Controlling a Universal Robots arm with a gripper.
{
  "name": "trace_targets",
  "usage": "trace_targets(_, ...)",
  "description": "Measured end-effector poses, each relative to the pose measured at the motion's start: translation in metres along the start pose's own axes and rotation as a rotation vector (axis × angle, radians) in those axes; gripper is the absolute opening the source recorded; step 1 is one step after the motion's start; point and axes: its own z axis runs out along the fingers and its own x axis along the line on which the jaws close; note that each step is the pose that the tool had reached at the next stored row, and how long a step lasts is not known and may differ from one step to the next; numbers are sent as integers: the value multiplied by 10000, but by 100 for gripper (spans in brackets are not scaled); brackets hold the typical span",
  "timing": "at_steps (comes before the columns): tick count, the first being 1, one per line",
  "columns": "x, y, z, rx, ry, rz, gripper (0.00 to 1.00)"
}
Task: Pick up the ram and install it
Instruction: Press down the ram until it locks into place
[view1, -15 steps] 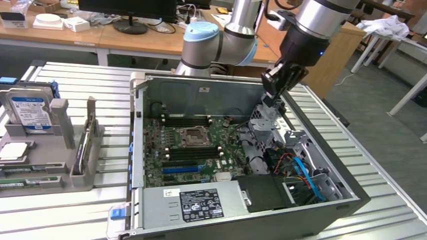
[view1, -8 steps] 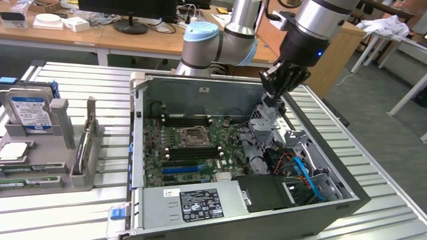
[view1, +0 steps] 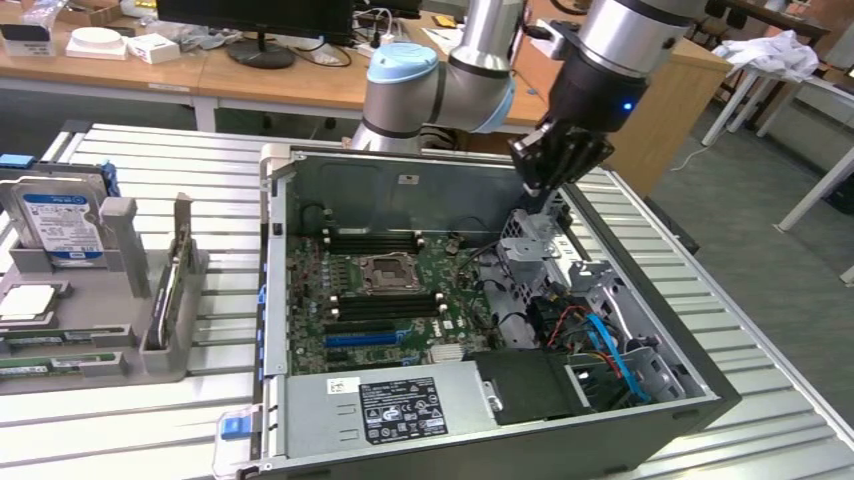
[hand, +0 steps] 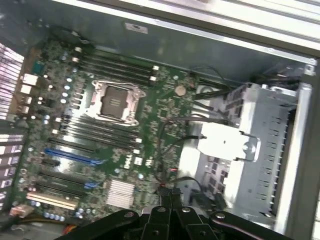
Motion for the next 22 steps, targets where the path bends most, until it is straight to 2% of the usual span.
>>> trace_targets(8, 271, 61, 3, -29, 133, 14, 10)
trace_targets(16, 626, 139, 6, -29, 136, 10, 10)
trace_targets(18, 663, 147, 6, -29, 145, -90, 10)
trace_targets(22, 665, 147, 7, -33, 213, -770, 10)
